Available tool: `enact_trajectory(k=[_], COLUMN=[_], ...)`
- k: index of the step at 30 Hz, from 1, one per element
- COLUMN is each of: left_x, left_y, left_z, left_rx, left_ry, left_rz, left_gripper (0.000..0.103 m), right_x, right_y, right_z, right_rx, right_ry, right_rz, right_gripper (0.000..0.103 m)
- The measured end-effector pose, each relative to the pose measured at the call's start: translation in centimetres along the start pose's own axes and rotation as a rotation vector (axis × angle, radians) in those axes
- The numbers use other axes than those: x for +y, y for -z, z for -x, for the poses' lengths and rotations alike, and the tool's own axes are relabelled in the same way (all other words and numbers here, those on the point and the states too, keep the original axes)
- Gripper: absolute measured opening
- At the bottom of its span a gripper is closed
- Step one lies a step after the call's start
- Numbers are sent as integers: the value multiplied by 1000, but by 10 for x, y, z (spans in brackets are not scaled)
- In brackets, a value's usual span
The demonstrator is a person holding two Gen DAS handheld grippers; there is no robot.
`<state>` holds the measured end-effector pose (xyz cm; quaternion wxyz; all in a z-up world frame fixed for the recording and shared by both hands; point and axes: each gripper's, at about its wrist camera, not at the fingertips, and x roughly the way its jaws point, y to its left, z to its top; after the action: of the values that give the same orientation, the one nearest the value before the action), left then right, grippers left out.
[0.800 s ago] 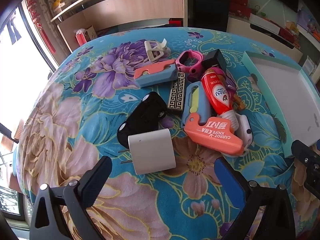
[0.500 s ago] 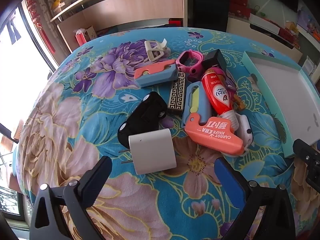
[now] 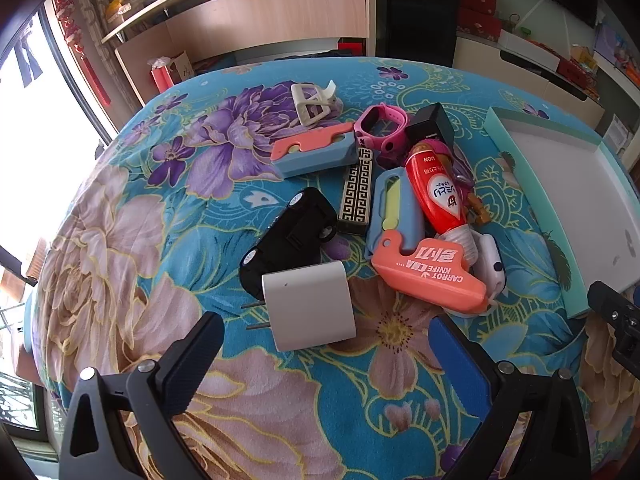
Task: Organize rigid objects
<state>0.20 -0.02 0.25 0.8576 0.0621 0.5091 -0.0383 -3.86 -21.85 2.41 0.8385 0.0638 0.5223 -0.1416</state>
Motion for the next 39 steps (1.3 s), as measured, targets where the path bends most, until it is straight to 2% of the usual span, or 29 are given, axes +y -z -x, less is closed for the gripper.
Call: enact_trajectory(k=[39], left_x=[1], left_y=[1], left_z=[1], left_rx=[-7], left_ry=[-2], left_rz=[-13], left_gripper=[103], right_x=[-2], right_y=[3], right_z=[-2], right_rx=[4], right_ry=[-8], right_rz=[-11], right_gripper=[91])
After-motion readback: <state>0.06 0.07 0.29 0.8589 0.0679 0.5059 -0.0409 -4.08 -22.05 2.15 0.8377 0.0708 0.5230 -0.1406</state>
